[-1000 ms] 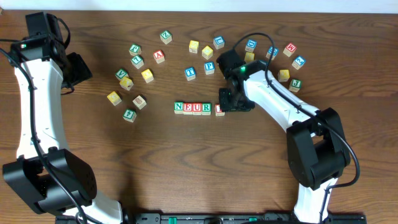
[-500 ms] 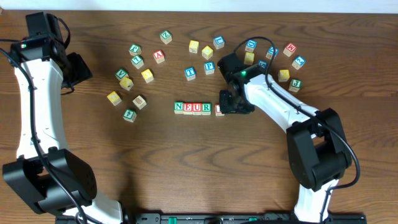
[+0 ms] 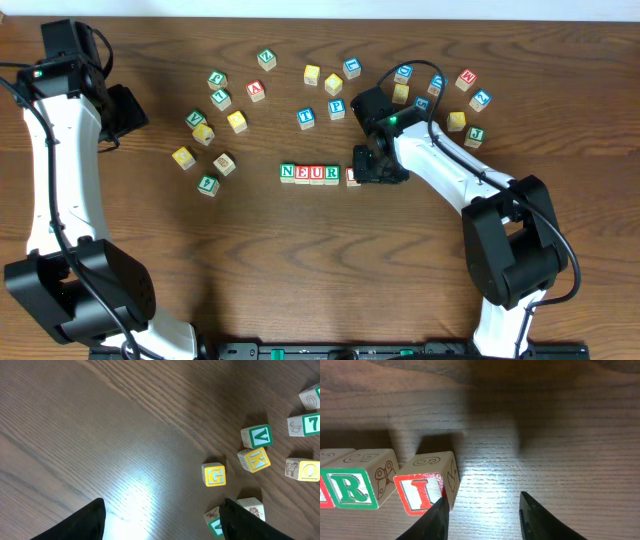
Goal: Spell out NEURIPS
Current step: 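Open the right gripper and nudge the I block against the row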
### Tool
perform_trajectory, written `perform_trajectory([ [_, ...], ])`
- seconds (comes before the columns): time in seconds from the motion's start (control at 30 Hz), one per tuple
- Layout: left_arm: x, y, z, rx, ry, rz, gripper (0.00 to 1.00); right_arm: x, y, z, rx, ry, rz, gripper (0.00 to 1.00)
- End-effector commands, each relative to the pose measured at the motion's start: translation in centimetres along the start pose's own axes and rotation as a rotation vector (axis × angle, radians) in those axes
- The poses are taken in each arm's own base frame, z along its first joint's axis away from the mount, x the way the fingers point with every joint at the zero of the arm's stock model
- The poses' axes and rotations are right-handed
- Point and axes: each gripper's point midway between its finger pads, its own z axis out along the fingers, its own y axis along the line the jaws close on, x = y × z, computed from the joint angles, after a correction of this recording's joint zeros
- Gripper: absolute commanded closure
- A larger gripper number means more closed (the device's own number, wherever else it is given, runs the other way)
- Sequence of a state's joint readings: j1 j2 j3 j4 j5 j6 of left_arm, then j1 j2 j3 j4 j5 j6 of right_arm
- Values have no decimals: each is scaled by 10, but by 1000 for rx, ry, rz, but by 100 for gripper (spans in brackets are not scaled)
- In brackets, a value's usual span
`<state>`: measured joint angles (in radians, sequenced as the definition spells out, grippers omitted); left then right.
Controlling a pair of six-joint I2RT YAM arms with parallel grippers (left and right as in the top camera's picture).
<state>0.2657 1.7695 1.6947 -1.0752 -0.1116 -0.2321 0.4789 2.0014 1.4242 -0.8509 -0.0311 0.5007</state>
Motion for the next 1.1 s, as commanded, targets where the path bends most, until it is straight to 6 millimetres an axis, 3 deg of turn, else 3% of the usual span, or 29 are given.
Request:
perform_trajectory([
  [0.0, -2, 3, -1, -12, -6, -1, 28, 6, -6, 11, 22, 16, 19, 59],
  [0.53, -2, 3, -1, -12, -5, -1, 28, 11, 6, 11, 2, 21, 7, 61],
  [1.07, -2, 3, -1, -12, -5, -1, 28, 0, 18, 11, -32, -33, 16, 60],
])
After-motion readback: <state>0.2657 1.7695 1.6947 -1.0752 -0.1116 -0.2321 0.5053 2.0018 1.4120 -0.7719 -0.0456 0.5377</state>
